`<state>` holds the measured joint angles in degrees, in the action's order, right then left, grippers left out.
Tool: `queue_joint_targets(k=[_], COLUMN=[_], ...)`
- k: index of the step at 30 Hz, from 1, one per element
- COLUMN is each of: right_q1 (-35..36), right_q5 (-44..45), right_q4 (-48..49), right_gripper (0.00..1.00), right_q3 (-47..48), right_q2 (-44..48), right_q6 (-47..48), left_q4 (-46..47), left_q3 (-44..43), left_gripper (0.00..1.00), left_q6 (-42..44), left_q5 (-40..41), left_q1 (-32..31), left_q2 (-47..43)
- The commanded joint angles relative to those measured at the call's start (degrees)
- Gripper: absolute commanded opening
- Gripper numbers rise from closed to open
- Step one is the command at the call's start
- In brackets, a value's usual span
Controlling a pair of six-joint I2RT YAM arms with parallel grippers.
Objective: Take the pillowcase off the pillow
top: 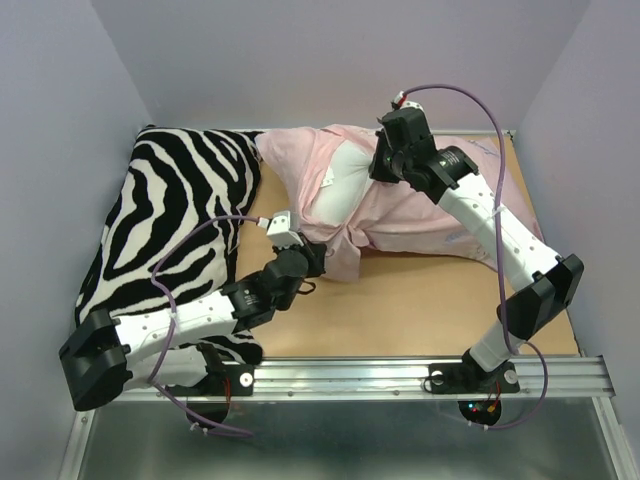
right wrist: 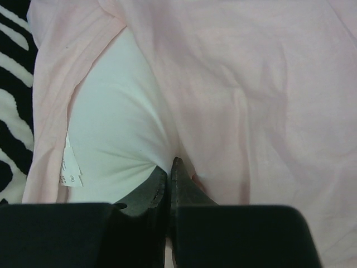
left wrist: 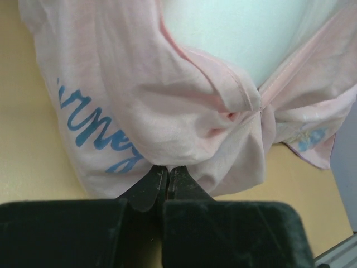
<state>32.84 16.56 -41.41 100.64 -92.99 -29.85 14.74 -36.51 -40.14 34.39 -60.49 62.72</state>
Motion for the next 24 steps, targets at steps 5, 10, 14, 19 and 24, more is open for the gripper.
queue_joint_targets(k=[5,10,14,19,24], right_q1=[-0.50,-1.11,-1.81,-4.44,-8.57], right_q5=[7.26,7.44,7.79,6.74,3.22], right_q4=[4.67,2.56,0.28,-0.43,-0.69], right_gripper=[0.00,0.00,0.00,0.01,0.01], right_q3=[15.10,21.77,26.18,26.45,26.80], right_q2=[1.59,0.80,-1.05,-1.05,-1.05], right_q6=[1.19,1.72,2.07,1.90,0.93], left_q4=[0.36,5.73,7.75,10.04,10.92], left_q3=[9.78,12.52,13.57,16.03,17.70], left_gripper=[0.00,0.00,0.00,0.00,0.00], left_q6=[-9.69,-11.01,-12.24,-14.61,-15.41], left_q5=[-3.27,-5.83,-7.14,-8.20,-9.69], left_q1=[6.08,7.58,7.75,7.75,7.67], left_q2=[1.44,5.21,8.56,10.49,11.81])
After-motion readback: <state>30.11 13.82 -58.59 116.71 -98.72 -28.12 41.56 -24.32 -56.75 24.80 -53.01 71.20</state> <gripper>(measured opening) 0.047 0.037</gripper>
